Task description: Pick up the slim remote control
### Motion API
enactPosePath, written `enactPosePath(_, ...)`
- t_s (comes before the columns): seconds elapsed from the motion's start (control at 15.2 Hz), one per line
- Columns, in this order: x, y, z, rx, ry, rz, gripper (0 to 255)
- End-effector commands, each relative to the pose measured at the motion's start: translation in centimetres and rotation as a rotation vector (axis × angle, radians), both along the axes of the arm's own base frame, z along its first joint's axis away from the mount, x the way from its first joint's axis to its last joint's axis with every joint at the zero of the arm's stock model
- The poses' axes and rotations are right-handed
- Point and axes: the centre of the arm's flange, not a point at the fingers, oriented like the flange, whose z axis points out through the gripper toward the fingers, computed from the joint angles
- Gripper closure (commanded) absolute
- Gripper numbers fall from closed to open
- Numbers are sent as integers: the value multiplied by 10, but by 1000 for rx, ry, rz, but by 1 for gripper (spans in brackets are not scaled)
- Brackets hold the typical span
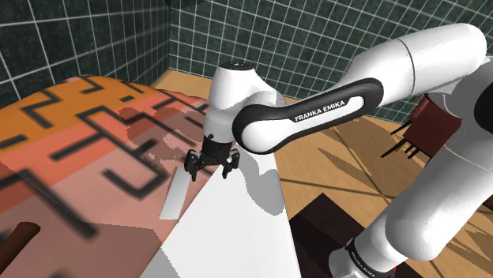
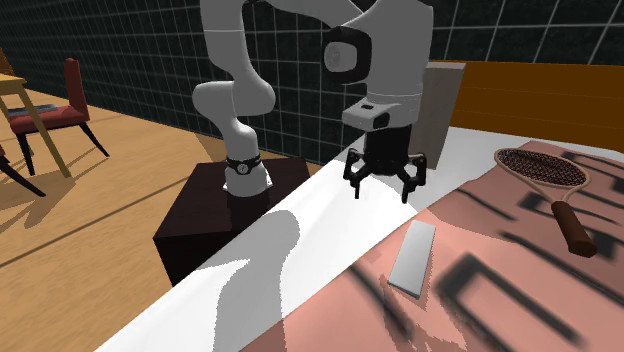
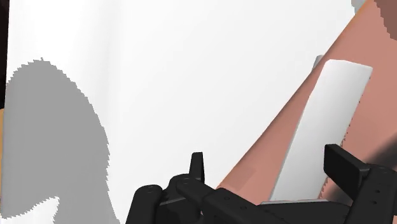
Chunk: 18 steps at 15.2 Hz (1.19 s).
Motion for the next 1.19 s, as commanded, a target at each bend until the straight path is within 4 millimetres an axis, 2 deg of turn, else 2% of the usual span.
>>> enactPosePath(0.0, 16, 15, -14, 0, 2, -38, 0)
enactPosePath(0.4, 61, 66, -55, -1, 11, -140, 0)
enactPosePath(0.46, 61, 66, -56, -1, 11, -141, 0)
enactPosePath(0.92, 61, 66, -96, -1, 11, -141, 0)
enactPosePath(1.06, 61, 66, -96, -1, 11, -141, 0)
enactPosePath(1.12, 60, 66, -95, -1, 11, -141, 255)
